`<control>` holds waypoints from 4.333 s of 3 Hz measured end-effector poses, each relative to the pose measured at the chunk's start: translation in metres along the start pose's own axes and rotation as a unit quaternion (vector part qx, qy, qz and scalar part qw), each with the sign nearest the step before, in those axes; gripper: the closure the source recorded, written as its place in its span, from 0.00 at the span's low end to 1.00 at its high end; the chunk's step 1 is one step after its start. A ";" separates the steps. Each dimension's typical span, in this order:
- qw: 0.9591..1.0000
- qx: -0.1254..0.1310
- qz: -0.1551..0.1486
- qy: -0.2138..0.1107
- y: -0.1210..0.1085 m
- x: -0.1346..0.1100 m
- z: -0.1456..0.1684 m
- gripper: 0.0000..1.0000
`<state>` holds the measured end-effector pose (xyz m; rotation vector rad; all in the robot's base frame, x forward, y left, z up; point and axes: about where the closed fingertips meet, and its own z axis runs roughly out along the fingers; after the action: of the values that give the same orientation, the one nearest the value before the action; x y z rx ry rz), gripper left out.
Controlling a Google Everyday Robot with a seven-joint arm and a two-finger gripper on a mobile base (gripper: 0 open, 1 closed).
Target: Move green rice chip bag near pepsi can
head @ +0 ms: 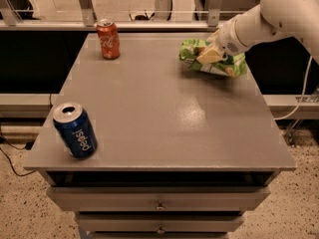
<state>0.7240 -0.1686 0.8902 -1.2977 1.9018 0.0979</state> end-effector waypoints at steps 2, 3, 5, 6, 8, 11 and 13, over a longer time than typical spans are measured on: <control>0.999 0.009 -0.041 -0.026 0.010 -0.033 -0.031 1.00; 0.997 -0.015 -0.056 -0.044 0.028 -0.051 -0.031 1.00; 0.988 -0.111 -0.067 -0.084 0.095 -0.078 -0.010 1.00; 0.981 -0.145 -0.080 -0.098 0.122 -0.093 -0.012 1.00; 0.968 -0.202 -0.092 -0.114 0.173 -0.110 -0.013 1.00; 0.957 -0.238 -0.098 -0.133 0.219 -0.128 0.003 1.00; 0.954 -0.249 -0.103 -0.130 0.225 -0.130 0.016 0.62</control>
Offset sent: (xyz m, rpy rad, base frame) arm -0.0388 0.0226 0.0719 -0.0053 -0.1371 0.1072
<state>0.5698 0.0408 0.8836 -1.7130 1.5564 0.6431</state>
